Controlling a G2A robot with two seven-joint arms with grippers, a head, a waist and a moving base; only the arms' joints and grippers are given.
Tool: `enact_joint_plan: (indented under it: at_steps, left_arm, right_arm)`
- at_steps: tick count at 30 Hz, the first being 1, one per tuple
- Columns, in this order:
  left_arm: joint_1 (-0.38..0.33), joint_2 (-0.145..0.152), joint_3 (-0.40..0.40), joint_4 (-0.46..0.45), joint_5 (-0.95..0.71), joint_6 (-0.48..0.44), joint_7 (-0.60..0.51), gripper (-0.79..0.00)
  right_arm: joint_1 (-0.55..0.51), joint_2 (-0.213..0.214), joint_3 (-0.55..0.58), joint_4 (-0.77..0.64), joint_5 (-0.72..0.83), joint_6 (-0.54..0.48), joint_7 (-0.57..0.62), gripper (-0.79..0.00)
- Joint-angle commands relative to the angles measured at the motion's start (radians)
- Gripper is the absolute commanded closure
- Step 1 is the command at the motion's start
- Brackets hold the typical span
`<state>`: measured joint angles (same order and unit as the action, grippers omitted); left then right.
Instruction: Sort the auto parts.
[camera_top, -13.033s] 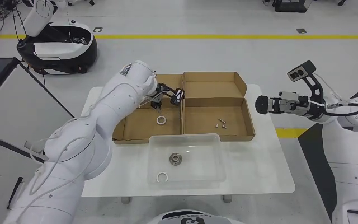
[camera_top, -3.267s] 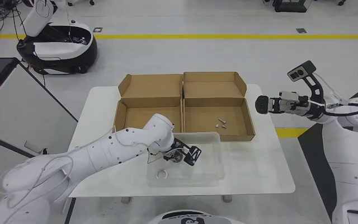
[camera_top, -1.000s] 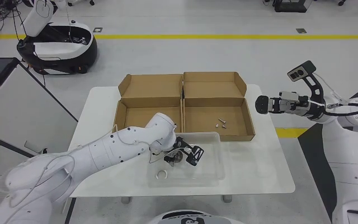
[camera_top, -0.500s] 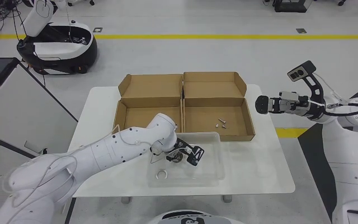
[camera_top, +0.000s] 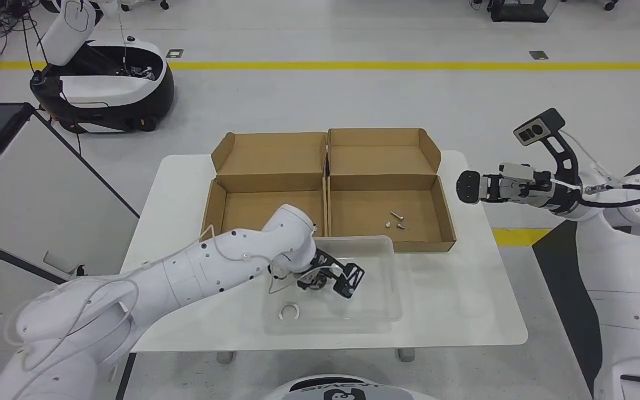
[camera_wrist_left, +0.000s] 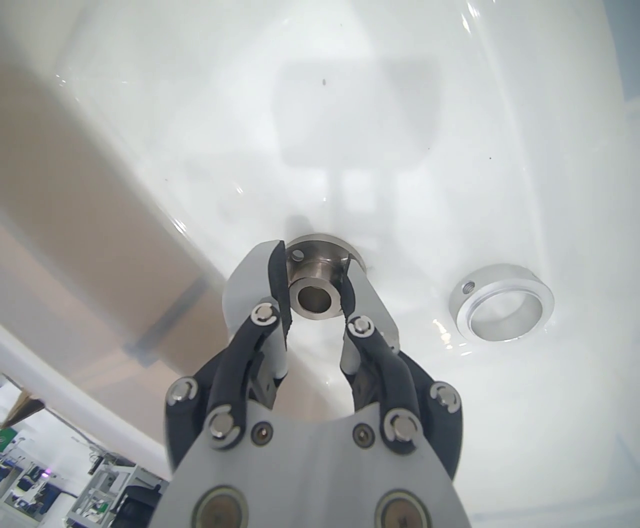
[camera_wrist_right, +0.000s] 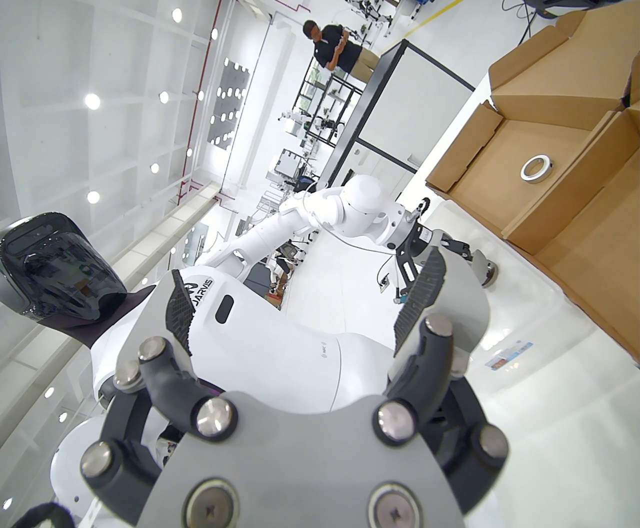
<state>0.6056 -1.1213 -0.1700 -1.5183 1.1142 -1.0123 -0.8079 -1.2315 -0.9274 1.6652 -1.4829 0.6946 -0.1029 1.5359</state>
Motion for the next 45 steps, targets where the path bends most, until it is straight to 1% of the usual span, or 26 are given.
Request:
enact_joint_plan:
  at_steps: [1, 4, 5, 7, 8, 10, 24, 36, 45]
  left_arm:
    - [0.002, 0.000, 0.000, 0.004, 0.006, 0.000, 0.000, 0.000]
    - [0.003, 0.000, 0.000, 0.003, 0.005, 0.000, 0.000, -0.009]
    - [0.003, 0.000, 0.000, 0.004, 0.005, 0.000, 0.000, -0.077]
    - [0.003, 0.000, 0.000, 0.002, 0.003, 0.000, 0.000, -0.256]
    - [0.002, 0.000, 0.000, 0.001, 0.002, 0.000, 0.000, -0.289]
    - [-0.001, 0.001, 0.000, 0.000, 0.002, 0.000, 0.000, -0.311]
    - [-0.003, 0.005, 0.000, 0.008, 0.005, 0.000, 0.000, -0.311]
    - [-0.010, 0.018, 0.000, -0.004, -0.009, 0.000, 0.000, -0.305]
    - [0.001, 0.014, 0.000, -0.001, -0.004, 0.000, 0.000, -0.296]
  right_arm:
    - [0.000, 0.000, 0.000, 0.000, 0.000, 0.000, 0.000, -0.785]
    - [0.000, 0.000, 0.000, 0.000, 0.000, 0.000, 0.000, -0.785]
    - [0.000, 0.000, 0.000, 0.000, 0.000, 0.000, 0.000, -0.785]
    - [0.000, 0.000, 0.000, 0.000, 0.000, 0.000, 0.000, -0.785]
    - [0.000, 0.000, 0.000, 0.000, 0.000, 0.000, 0.000, -0.785]
    - [0.000, 0.000, 0.000, 0.000, 0.000, 0.000, 0.000, -0.785]
    - [0.000, 0.000, 0.000, 0.000, 0.000, 0.000, 0.000, -0.785]
    - [0.000, 0.000, 0.000, 0.000, 0.000, 0.000, 0.000, -0.785]
    - [0.000, 0.000, 0.000, 0.000, 0.000, 0.000, 0.000, -0.785]
